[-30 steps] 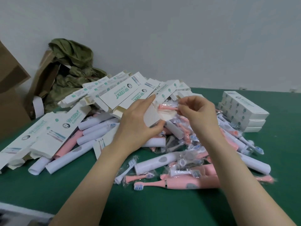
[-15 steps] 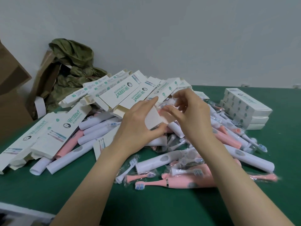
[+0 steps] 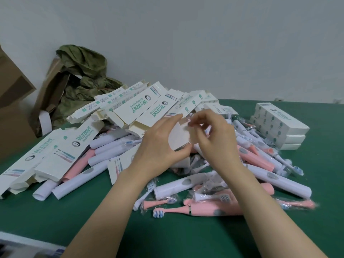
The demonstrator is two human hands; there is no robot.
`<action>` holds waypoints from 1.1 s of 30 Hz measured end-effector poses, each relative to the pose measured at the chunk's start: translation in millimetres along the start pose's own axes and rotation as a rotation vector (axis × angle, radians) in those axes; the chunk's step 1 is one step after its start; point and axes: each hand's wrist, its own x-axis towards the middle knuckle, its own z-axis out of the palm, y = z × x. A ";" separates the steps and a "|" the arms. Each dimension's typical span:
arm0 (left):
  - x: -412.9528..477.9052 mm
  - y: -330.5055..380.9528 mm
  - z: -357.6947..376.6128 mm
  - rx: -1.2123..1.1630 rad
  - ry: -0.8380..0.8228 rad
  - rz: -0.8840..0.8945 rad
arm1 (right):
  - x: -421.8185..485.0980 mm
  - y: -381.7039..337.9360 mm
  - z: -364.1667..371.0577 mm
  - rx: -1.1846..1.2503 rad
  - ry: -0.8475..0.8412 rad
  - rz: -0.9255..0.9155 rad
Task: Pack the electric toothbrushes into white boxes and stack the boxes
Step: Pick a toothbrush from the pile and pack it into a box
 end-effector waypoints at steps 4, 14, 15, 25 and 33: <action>3.5 -1.6 1.1 -0.017 -0.014 0.015 | 2.9 4.0 -7.1 0.199 0.005 0.325; 7.1 6.9 11.0 -0.061 -0.077 -0.053 | 3.3 7.5 -3.2 0.460 0.040 0.549; 6.3 10.3 14.9 -0.039 -0.027 -0.076 | 2.8 7.3 -2.6 0.463 0.036 0.539; 13.4 25.4 34.9 0.053 0.073 -0.223 | -3.2 -2.3 7.9 0.657 -0.097 0.615; -4.1 15.1 20.7 0.027 -0.124 -0.076 | -5.8 7.0 7.2 0.851 -0.133 0.736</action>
